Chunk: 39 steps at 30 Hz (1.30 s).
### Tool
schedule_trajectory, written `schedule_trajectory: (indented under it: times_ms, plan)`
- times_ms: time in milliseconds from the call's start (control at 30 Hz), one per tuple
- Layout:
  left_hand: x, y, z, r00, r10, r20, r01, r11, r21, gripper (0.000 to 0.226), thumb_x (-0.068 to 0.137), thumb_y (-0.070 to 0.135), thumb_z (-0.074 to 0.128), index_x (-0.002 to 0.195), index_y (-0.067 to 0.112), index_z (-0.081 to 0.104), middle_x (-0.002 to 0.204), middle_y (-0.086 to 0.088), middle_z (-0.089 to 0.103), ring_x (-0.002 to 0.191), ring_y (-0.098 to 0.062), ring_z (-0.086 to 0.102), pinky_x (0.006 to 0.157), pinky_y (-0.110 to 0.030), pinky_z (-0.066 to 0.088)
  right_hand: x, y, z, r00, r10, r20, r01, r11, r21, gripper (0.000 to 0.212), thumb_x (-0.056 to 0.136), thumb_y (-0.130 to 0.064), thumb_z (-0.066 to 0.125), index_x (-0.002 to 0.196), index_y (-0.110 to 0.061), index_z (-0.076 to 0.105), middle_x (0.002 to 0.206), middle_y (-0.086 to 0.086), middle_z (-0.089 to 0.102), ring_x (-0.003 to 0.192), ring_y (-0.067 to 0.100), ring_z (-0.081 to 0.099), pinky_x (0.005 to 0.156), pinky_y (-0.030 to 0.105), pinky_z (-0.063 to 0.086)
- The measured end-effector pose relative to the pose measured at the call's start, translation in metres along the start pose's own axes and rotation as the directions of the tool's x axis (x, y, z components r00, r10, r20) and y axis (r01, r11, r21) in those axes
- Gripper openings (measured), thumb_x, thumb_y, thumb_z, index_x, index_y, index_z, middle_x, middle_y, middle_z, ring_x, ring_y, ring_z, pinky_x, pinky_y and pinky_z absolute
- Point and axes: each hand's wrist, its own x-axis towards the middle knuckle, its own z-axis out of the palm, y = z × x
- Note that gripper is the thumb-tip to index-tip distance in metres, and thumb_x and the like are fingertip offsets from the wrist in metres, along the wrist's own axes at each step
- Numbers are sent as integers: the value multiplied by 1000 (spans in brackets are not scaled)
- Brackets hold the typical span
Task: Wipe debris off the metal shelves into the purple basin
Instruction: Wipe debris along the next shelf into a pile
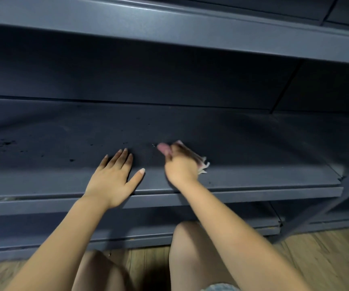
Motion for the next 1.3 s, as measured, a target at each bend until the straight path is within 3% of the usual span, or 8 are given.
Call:
schedule_trajectory:
  times_ms: [167, 300, 533, 633, 967, 1100, 1233, 1300]
  plan:
    - [-1, -1, 1, 1000, 3, -4, -3, 1000, 6, 109, 63, 65, -21, 153, 13, 15, 161, -1, 6, 148, -12, 0, 116, -29, -3, 0, -17, 8, 985, -96, 140, 66, 976, 209, 31, 101, -35, 28, 112, -24, 55, 117, -8, 62, 104, 18, 60, 85, 32, 45]
    - [-2, -1, 0, 1000, -3, -7, 3, 1000, -4, 110, 63, 65, -22, 153, 14, 14, 161, 0, 5, 147, -11, -1, 117, -29, -3, 16, 39, -30, 991, -129, 47, 119, 978, 172, 35, 101, -25, 29, 119, -35, 58, 126, -16, 59, 108, 15, 59, 90, 31, 47]
    - [-2, 0, 1, 1000, -6, -13, 6, 1000, -4, 110, 63, 66, -22, 153, 14, 14, 161, -1, 4, 148, -12, -1, 117, -29, -4, 40, 182, -105, 927, 376, -10, -374, 919, -128, 45, 99, -28, 21, 131, -48, 45, 143, 4, 42, 125, 36, 45, 104, 62, 30]
    - [-1, 1, 2, 1000, -7, -17, 7, 1000, -4, 110, 63, 66, -22, 153, 13, 14, 161, -1, 4, 148, -12, -1, 117, -30, -3, 26, 215, -109, 878, 476, -52, -479, 869, -121, 48, 97, -47, 16, 132, -38, 48, 140, 11, 44, 125, 38, 43, 106, 56, 29]
    - [-3, 2, 3, 999, -2, -34, 1, 1000, -19, 108, 66, 66, -19, 152, 13, 17, 161, -2, 7, 148, -13, 1, 117, -29, -2, 7, 41, -25, 989, 133, -62, -142, 976, -168, 52, 98, -51, 27, 101, -19, 67, 105, 6, 60, 93, 29, 62, 73, 35, 41]
    - [-3, 1, 3, 999, 7, -43, -9, 999, -33, 106, 68, 65, -18, 152, 12, 18, 161, -3, 10, 148, -13, 4, 117, -29, -1, -3, -17, 4, 992, -42, 116, 41, 999, 16, 39, 101, -33, 25, 121, -35, 58, 122, -1, 55, 112, 22, 52, 87, 31, 37]
    - [-9, -4, 0, 999, 12, -40, -14, 999, -48, 106, 67, 63, -21, 152, 11, 16, 161, -2, 10, 148, -12, 2, 117, -29, -4, 4, -5, -17, 982, 35, 187, -84, 962, 260, 33, 103, -31, 27, 123, -24, 52, 127, 1, 58, 104, 19, 57, 85, 28, 39]
    - [-17, -12, -1, 999, 10, -52, -11, 999, -30, 111, 67, 68, -23, 152, 11, 17, 161, -2, 10, 148, -12, 2, 116, -29, -5, 13, 27, -33, 970, 188, 155, -220, 950, 222, 35, 102, -37, 25, 124, -24, 50, 129, 5, 55, 111, 27, 56, 97, 44, 40]
